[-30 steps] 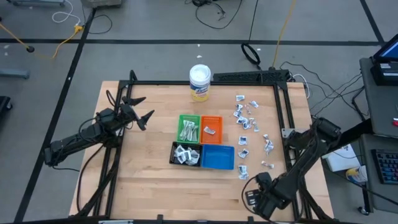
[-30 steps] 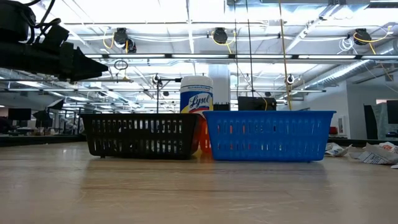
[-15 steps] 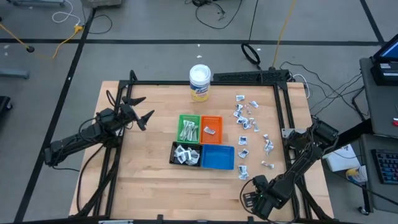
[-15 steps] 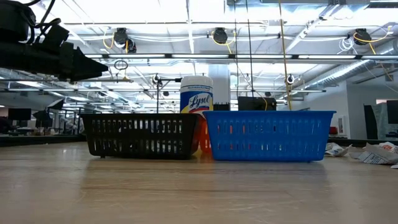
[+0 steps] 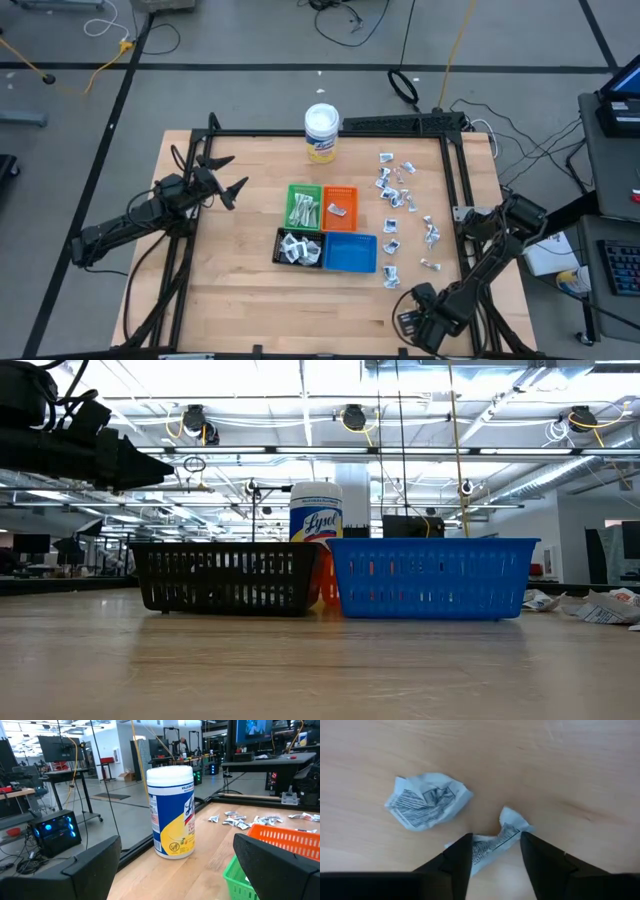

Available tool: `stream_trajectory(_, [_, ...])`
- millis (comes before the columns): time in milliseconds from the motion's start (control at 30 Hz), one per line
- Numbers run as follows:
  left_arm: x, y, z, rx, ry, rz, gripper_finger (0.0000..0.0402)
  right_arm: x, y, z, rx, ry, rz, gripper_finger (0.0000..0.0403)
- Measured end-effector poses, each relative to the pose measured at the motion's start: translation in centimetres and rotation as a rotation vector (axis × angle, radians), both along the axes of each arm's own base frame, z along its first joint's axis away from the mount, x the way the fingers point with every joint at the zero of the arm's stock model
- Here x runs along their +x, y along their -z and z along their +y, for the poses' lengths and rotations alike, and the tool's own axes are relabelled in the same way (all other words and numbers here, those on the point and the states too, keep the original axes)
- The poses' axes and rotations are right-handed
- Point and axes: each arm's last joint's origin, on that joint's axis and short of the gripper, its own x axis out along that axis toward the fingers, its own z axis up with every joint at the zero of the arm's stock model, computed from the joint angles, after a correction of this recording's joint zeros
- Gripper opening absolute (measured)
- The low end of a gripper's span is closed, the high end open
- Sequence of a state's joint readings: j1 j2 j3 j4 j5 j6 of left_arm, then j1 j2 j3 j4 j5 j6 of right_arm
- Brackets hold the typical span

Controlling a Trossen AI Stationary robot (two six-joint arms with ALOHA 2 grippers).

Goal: Pick & Place First Aid Supplies
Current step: Put the ointment pack into the orange bin

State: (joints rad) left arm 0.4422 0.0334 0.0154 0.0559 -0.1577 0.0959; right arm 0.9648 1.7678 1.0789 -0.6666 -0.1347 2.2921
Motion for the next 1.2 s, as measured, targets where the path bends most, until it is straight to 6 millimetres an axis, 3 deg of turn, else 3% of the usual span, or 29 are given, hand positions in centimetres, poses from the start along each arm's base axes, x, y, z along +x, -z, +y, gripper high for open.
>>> stream_trajectory(267, [0.0,0.0,0.0,0.0,0.0,0.0,0.0392,-0.8,0.3,0.2,-0.005,-0.042,0.0,0.0026])
stream_trajectory(333, [0.0,0.0,0.0,0.0,0.0,0.0,0.0392,-0.9,0.2,0.3,-0.004,-0.054,-0.004,0.0009])
stream_trajectory(467, [0.0,0.0,0.0,0.0,0.0,0.0,0.0392,-1.2,-0.3,-0.1,-0.012,-0.079,-0.007,0.001])
stream_trajectory(633, [0.0,0.0,0.0,0.0,0.0,0.0,0.0392,-1.0,-2.4,-1.3,0.008,-0.152,-0.036,0.0004])
stream_trajectory(933, [0.0,0.0,0.0,0.0,0.0,0.0,0.0392,-0.7,-6.1,-5.0,0.003,-0.243,-0.06,0.0002])
stream_trajectory(1067, [0.0,0.0,0.0,0.0,0.0,0.0,0.0392,-0.1,-6.5,-5.9,0.008,-0.243,-0.069,0.0001])
stream_trajectory(1200, [0.0,0.0,0.0,0.0,0.0,0.0,0.0392,1.6,-6.6,-7.5,0.031,-0.265,-0.082,0.0001])
